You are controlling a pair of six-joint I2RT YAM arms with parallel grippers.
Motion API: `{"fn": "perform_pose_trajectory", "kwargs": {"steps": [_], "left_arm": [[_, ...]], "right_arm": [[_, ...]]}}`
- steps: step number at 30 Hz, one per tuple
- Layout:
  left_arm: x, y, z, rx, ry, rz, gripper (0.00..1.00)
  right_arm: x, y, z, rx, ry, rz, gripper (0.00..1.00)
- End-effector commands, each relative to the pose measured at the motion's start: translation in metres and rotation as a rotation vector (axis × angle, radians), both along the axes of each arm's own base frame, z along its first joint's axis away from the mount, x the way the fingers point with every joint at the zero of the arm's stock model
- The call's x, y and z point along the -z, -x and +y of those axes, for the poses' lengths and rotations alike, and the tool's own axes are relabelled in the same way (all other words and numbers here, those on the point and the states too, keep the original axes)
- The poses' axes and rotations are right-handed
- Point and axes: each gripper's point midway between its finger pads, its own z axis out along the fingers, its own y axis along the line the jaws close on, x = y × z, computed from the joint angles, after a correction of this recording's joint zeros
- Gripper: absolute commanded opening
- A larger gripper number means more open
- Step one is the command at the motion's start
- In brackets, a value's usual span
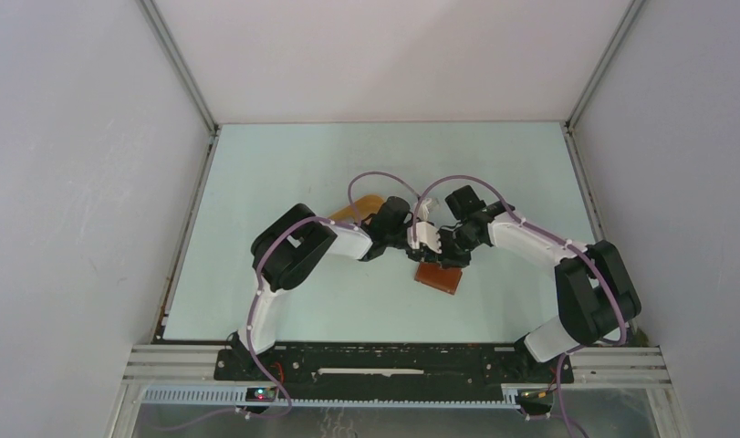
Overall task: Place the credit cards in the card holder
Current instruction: Close the card holder at the center of the board.
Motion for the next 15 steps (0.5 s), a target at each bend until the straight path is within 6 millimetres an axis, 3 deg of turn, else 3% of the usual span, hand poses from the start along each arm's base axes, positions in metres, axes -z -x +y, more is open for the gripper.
{"fn": "perform_pose_trajectory", "kwargs": {"steps": [1,6,15], "left_arm": [[0.057,0.021,0.034,-0.028,-0.191,0.122,0.0],[0.057,0.021,0.034,-0.028,-0.19,0.123,0.0],[0.057,0.022,0.034,-0.026,-0.186,0.126,0.0]], "right_arm": [[-0.009,-0.006,0.003,0.008,-0.028,-0.029,0.31],[-0.002,-0.014,0.002,0.027,-0.01,-0.044,0.29],[0.013,-0.007,0.005,-0.004,0.022,-0.012,0.18]]}}
